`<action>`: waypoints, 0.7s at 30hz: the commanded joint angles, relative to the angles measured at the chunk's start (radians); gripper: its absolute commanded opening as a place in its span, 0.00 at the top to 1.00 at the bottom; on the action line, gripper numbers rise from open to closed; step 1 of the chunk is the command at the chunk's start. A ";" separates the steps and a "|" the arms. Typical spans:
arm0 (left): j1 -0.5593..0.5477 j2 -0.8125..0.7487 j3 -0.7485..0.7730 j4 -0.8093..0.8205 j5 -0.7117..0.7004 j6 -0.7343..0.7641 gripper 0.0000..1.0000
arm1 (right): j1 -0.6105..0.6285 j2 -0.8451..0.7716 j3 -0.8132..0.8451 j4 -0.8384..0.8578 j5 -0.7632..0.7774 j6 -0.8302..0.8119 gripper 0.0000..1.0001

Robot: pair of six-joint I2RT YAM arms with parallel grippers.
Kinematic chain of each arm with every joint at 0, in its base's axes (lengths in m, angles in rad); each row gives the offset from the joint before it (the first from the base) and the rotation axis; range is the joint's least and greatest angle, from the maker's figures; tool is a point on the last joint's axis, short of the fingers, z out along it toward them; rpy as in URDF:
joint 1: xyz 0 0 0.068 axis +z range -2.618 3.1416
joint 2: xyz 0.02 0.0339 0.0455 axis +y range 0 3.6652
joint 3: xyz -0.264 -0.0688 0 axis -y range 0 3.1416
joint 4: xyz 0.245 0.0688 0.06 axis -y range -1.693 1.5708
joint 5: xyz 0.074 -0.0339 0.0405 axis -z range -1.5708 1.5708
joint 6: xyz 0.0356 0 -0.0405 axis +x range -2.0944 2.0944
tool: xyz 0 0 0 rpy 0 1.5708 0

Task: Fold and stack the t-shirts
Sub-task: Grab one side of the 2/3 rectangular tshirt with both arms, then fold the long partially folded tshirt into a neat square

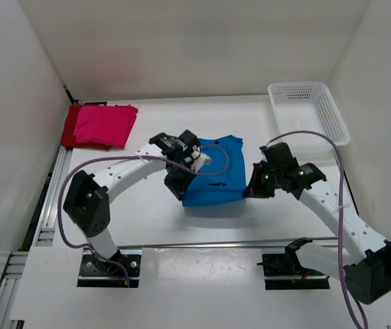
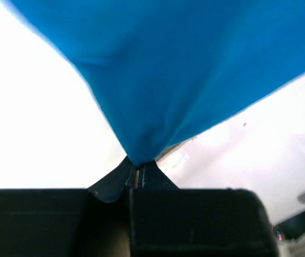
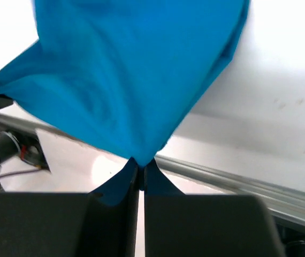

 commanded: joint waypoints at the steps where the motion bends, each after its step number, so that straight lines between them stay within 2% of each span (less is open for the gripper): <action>1: 0.069 -0.042 0.138 -0.109 -0.125 0.011 0.90 | -0.037 0.087 0.163 -0.091 0.047 -0.110 1.00; 6: 0.199 0.077 0.431 -0.147 -0.163 0.011 0.90 | -0.126 0.293 0.434 -0.113 0.061 -0.212 1.00; 10: 0.241 0.185 0.609 -0.147 -0.200 0.011 0.90 | -0.197 0.521 0.636 -0.113 0.007 -0.255 1.00; 16: 0.273 0.337 0.760 -0.116 -0.209 0.011 0.90 | -0.240 0.774 0.924 -0.192 -0.086 -0.276 1.00; 18: 0.273 0.346 0.769 -0.116 -0.200 0.011 0.90 | -0.240 0.775 0.940 -0.205 -0.109 -0.285 1.00; 21: 0.273 0.319 0.757 -0.116 -0.174 0.011 0.90 | -0.240 0.679 0.872 -0.183 -0.118 -0.275 1.00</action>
